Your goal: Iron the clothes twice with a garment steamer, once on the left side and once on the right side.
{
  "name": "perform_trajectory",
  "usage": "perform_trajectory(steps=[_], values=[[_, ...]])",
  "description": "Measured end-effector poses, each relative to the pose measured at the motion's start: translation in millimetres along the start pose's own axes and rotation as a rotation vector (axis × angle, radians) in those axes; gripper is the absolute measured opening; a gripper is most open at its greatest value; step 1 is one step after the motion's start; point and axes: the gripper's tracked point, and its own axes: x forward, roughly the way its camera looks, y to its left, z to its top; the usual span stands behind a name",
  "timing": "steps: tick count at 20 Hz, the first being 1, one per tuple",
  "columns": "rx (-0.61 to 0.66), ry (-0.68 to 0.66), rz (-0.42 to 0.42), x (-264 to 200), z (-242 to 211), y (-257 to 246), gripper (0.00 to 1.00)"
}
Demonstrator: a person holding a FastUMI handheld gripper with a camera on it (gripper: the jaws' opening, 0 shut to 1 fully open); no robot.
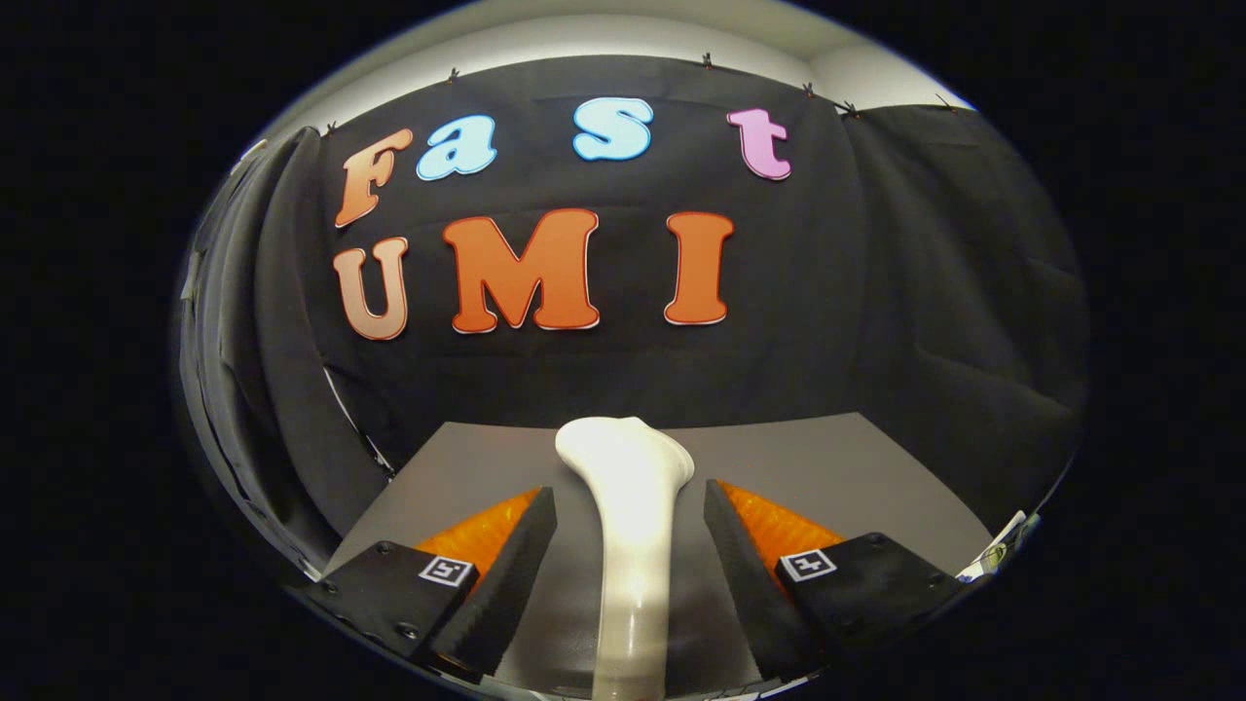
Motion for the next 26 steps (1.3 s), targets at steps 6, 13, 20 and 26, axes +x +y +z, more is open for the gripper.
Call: perform_trajectory(steps=[6, 13, 20, 26], values=[[0.014, 0.142, 0.040, 13.0, -29.4, 3.1, 0.98], [0.011, 0.209, 0.068, 15.6, -48.5, 1.3, 0.95], [0.032, 0.158, 0.130, -3.1, -53.2, 10.5, 0.66], [0.042, 0.134, 0.111, -3.7, -50.2, 10.1, 0.48]])
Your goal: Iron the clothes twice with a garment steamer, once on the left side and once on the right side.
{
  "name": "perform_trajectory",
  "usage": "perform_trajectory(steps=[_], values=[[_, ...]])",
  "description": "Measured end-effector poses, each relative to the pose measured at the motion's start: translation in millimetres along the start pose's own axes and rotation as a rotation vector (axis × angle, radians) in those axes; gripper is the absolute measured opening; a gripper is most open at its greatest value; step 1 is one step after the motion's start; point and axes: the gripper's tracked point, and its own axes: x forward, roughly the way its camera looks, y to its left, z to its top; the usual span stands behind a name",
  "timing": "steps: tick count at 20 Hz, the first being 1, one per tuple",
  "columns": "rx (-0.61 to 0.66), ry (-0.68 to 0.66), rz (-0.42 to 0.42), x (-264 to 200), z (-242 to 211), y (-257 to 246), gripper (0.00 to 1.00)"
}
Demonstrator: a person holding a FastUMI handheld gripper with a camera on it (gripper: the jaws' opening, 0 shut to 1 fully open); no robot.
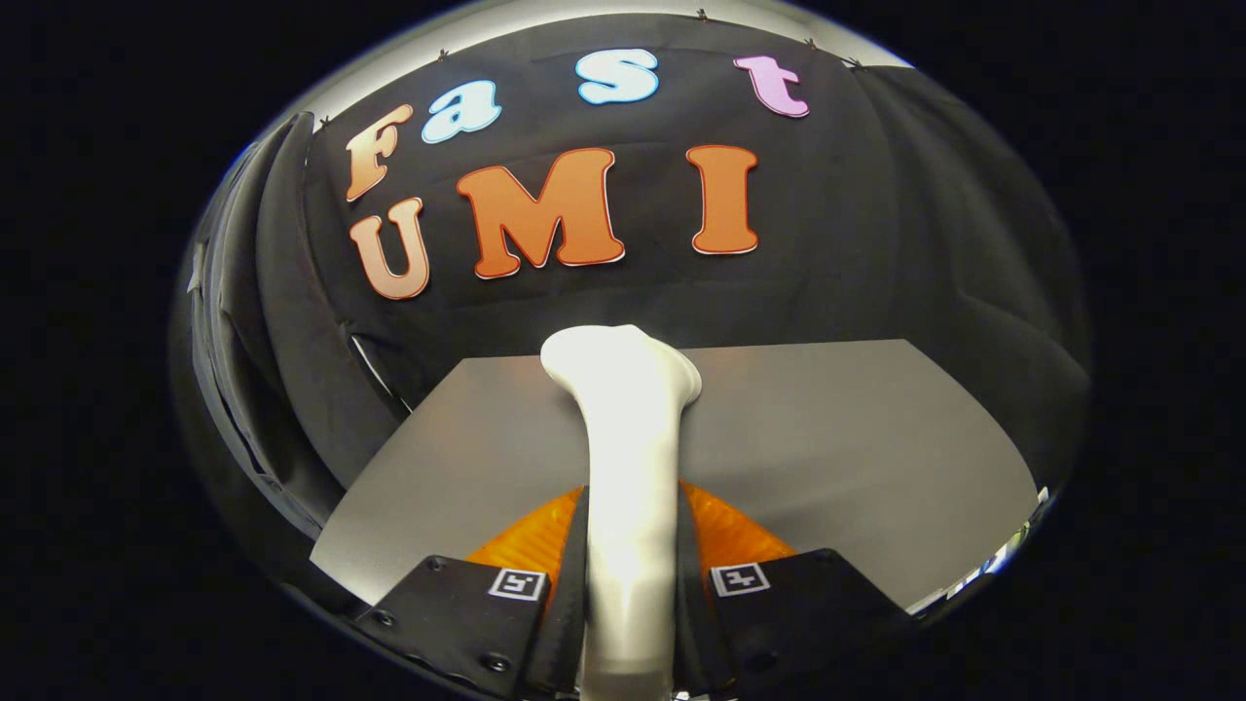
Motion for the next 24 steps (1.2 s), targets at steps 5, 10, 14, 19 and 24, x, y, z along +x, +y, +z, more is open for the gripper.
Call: perform_trajectory(steps=[5, 10, 14, 19, 24], values=[[0.019, -0.101, -0.037, -14.5, 13.8, -4.4, 0.46], [0.030, -0.223, -0.075, -44.8, 31.8, -3.0, 0.45], [0.021, -0.352, -0.094, -76.8, 43.1, 5.9, 0.45], [-0.043, -0.496, -0.062, -132.2, 46.2, 70.3, 0.45], [-0.023, -0.551, -0.088, -175.7, 30.4, 144.7, 0.45]])
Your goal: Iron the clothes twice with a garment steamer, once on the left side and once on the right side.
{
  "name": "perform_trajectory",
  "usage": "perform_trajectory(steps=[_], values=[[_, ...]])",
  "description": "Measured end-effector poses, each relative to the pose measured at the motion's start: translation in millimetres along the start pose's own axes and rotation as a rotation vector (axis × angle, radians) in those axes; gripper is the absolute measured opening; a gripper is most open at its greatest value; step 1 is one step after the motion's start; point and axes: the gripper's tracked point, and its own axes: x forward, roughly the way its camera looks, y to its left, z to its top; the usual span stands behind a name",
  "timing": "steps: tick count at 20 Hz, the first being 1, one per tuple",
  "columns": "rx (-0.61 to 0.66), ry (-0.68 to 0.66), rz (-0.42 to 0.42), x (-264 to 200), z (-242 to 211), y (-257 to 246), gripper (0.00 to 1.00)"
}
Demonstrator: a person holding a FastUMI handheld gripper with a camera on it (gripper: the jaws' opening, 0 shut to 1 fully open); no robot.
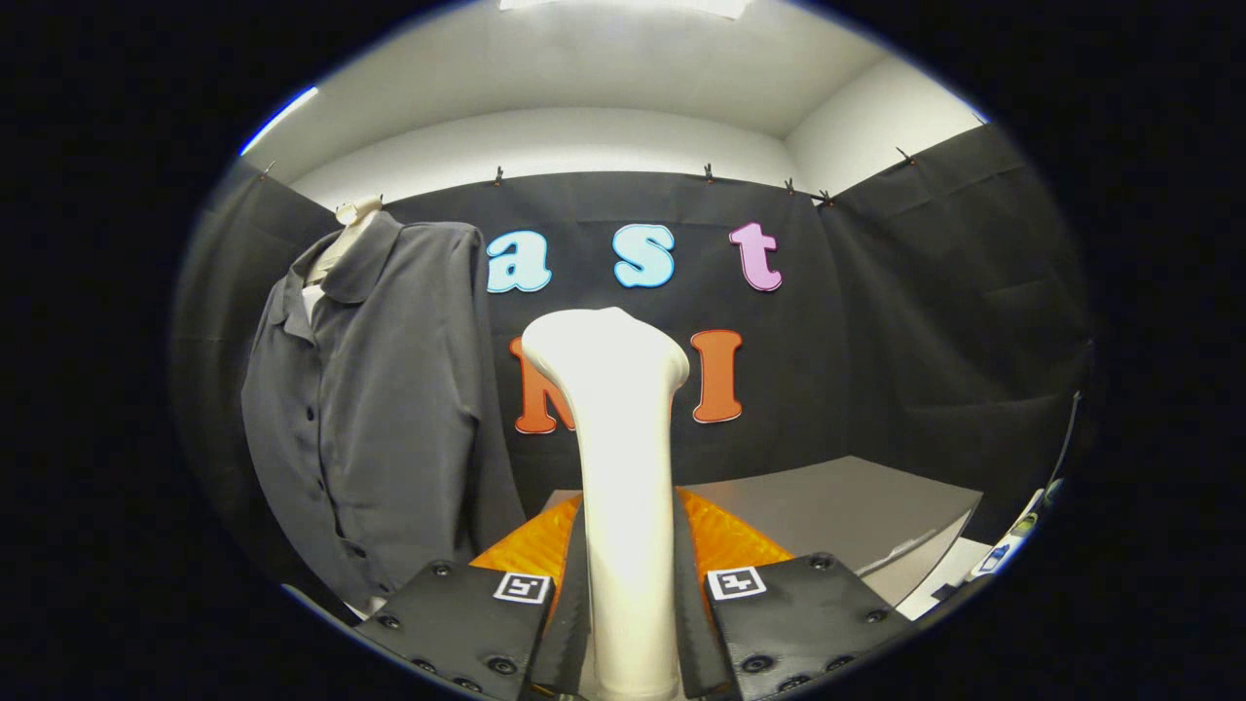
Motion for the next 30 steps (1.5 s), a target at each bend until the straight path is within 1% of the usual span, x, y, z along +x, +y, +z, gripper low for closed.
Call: perform_trajectory(steps=[2, 8, 11, 14, 20, 25, 30], values=[[0.010, -0.006, -0.003, -15.2, 1.1, 28.5, 0.45], [-0.019, -0.008, -0.033, -56.4, -12.4, 115.2, 0.45], [-0.026, -0.023, -0.049, -69.4, -15.4, 154.3, 0.45], [-0.036, -0.042, -0.077, -74.8, -17.8, 182.1, 0.45], [-0.057, -0.062, -0.112, -64.9, -21.3, 218.3, 0.45], [-0.071, -0.061, -0.096, -41.7, -30.8, 245.1, 0.45], [-0.082, -0.078, -0.108, -23.4, -29.4, 257.7, 0.45]])
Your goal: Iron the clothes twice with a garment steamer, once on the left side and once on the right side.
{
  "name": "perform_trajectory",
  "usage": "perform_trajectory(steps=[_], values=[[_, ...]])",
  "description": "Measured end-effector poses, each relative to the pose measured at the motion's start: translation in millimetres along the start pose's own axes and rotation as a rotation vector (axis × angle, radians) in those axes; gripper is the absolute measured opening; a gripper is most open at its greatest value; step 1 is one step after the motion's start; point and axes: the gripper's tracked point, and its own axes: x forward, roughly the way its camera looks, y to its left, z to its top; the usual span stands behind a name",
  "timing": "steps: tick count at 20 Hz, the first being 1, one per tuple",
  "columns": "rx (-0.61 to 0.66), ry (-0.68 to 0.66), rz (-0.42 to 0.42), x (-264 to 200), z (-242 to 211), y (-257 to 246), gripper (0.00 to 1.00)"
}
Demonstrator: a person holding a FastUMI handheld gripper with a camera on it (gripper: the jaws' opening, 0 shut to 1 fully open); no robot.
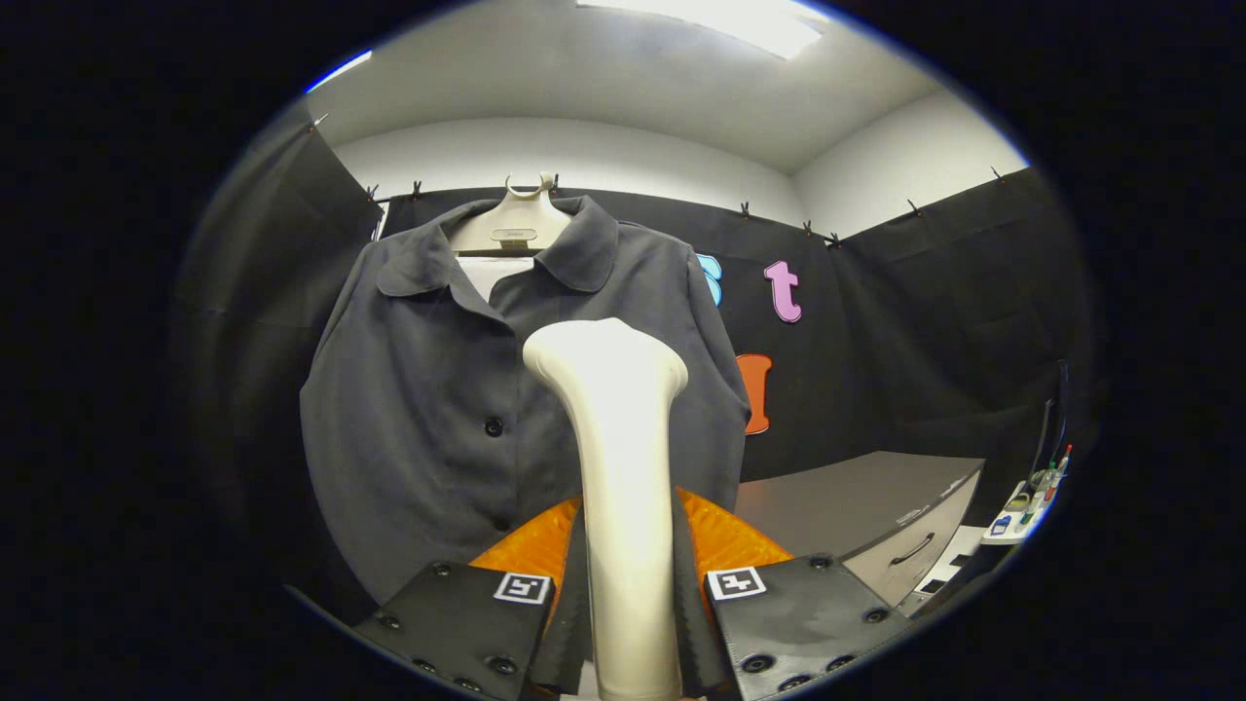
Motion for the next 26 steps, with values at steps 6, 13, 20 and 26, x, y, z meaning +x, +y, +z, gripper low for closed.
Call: perform_trajectory(steps=[6, 13, 20, 26], values=[[-0.018, 0.004, -0.026, 19.5, -7.2, 4.2, 0.45], [-0.025, 0.052, -0.034, 17.1, -31.3, 0.5, 0.45], [-0.023, 0.103, -0.054, 2.7, -56.5, -7.7, 0.45], [-0.020, 0.130, -0.069, -11.4, -75.3, -19.1, 0.45]])
